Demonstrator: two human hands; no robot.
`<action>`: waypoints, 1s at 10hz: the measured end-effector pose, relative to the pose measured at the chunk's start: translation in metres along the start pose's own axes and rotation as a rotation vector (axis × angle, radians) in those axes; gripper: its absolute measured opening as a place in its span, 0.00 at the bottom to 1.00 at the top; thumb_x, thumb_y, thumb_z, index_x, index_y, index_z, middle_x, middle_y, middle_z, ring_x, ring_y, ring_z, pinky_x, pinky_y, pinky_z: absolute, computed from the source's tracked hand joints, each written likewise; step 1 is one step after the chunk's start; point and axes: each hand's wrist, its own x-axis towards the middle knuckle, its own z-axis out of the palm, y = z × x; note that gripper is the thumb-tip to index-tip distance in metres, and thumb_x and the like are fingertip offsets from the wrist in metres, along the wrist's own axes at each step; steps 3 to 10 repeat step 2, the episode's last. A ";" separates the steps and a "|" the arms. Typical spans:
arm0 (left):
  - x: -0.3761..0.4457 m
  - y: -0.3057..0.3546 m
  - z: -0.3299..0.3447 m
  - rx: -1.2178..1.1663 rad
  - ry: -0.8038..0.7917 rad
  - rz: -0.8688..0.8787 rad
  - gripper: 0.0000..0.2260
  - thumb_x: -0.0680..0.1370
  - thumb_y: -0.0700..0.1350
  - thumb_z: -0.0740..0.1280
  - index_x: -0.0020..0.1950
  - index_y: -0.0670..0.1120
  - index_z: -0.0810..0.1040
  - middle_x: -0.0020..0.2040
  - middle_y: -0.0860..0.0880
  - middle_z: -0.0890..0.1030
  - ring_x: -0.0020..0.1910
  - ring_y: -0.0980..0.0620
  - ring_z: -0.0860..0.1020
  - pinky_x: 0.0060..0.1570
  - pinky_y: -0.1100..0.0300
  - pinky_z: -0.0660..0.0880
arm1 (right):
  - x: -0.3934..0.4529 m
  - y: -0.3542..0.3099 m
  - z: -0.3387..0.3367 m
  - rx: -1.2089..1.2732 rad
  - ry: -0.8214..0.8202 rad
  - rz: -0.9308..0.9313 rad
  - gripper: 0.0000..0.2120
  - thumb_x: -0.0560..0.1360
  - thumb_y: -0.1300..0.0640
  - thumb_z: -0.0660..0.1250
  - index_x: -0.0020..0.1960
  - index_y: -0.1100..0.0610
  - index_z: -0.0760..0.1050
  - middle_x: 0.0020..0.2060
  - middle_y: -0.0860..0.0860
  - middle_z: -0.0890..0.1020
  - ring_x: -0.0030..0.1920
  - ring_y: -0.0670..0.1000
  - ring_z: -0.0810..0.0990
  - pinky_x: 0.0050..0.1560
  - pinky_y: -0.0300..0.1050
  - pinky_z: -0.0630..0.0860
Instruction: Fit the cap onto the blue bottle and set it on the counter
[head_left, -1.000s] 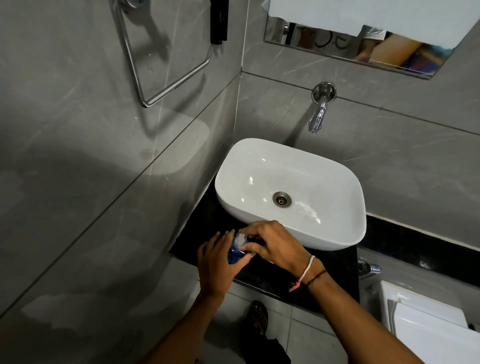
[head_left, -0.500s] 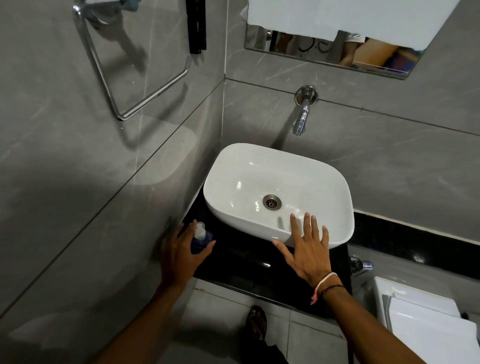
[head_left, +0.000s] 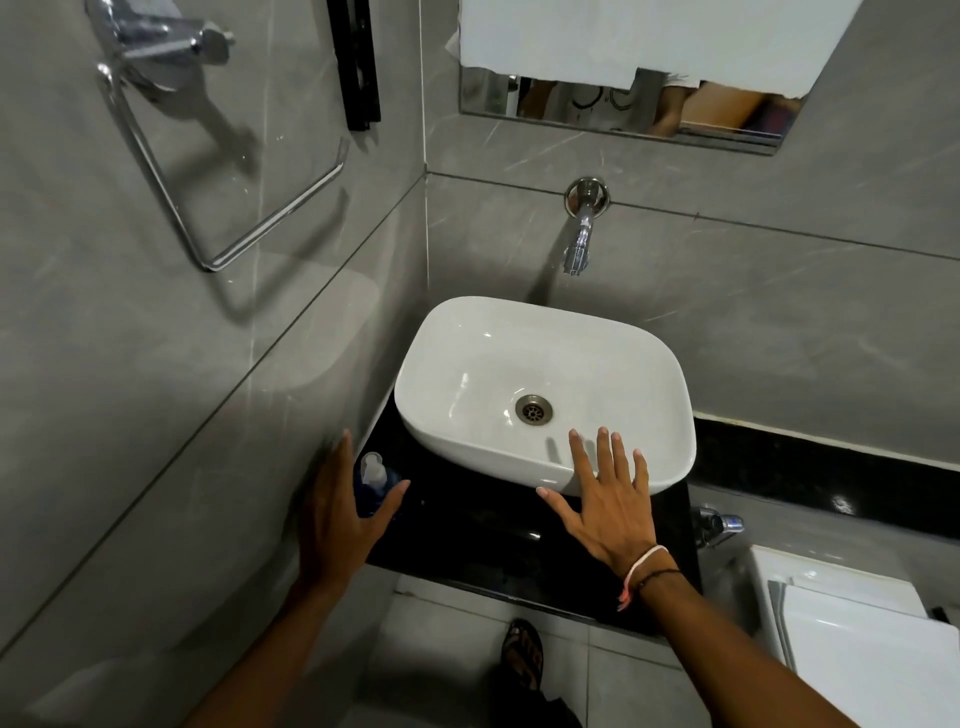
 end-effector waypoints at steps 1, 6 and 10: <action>0.036 0.039 -0.015 0.096 0.094 0.240 0.38 0.75 0.67 0.64 0.78 0.48 0.61 0.75 0.43 0.69 0.74 0.46 0.68 0.70 0.47 0.68 | 0.012 -0.001 -0.010 0.022 0.047 -0.005 0.54 0.67 0.21 0.24 0.83 0.50 0.45 0.83 0.62 0.51 0.83 0.63 0.49 0.82 0.66 0.48; 0.064 0.070 -0.022 0.207 0.079 0.362 0.37 0.76 0.67 0.61 0.78 0.48 0.60 0.78 0.43 0.66 0.76 0.46 0.65 0.73 0.46 0.62 | 0.025 -0.001 -0.023 0.035 0.117 0.007 0.53 0.67 0.21 0.25 0.83 0.50 0.42 0.83 0.61 0.47 0.83 0.63 0.45 0.82 0.66 0.46; 0.064 0.070 -0.022 0.207 0.079 0.362 0.37 0.76 0.67 0.61 0.78 0.48 0.60 0.78 0.43 0.66 0.76 0.46 0.65 0.73 0.46 0.62 | 0.025 -0.001 -0.023 0.035 0.117 0.007 0.53 0.67 0.21 0.25 0.83 0.50 0.42 0.83 0.61 0.47 0.83 0.63 0.45 0.82 0.66 0.46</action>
